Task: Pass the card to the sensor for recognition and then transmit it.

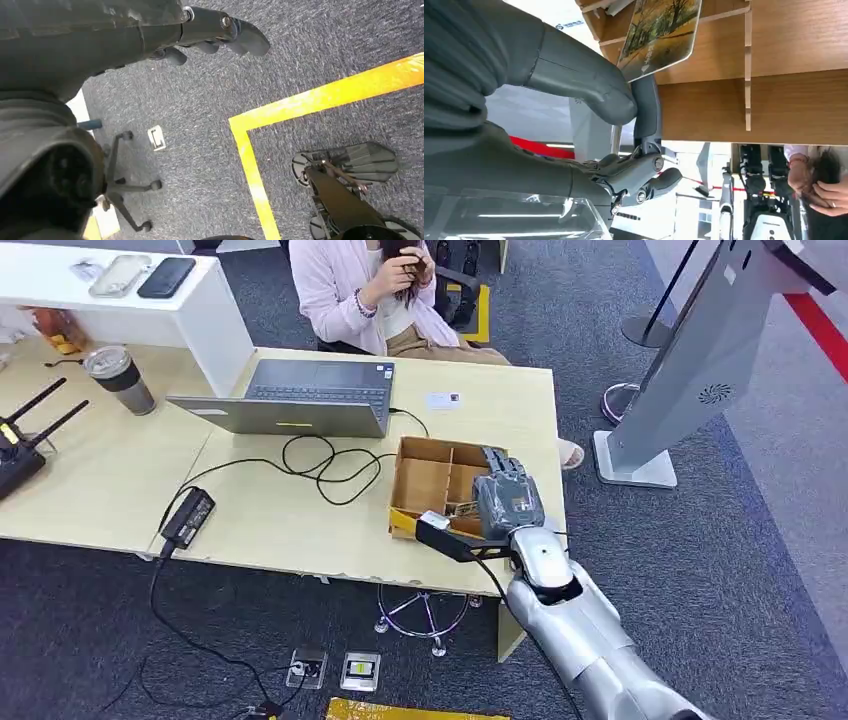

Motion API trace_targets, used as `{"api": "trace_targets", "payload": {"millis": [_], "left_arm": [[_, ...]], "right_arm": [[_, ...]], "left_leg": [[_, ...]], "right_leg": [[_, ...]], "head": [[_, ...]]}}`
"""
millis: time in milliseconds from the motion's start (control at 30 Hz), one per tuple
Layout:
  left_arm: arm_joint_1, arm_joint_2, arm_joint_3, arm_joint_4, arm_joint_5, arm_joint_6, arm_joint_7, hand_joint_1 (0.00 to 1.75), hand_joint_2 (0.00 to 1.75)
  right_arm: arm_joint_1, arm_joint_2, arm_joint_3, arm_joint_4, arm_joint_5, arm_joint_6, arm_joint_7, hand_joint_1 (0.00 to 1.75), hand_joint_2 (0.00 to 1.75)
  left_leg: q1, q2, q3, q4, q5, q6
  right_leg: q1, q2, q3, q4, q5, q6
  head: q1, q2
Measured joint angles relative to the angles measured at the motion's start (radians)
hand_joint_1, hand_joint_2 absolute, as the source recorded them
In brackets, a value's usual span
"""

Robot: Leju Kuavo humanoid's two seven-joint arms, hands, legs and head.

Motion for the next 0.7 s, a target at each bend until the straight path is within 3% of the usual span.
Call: {"api": "trace_targets", "payload": {"millis": [700], "left_arm": [[-0.002, 0.002, -0.005, 0.000, -0.003, 0.004, -0.003, 0.00, 0.00]], "right_arm": [[0.041, -0.028, 0.000, -0.072, 0.003, 0.005, 0.024, 0.00, 1.75]], "left_leg": [[0.000, 0.000, 0.000, 0.000, 0.000, 0.000]], "right_leg": [[0.000, 0.000, 0.000, 0.000, 0.000, 0.000]], "head": [[0.000, 0.000]]}}
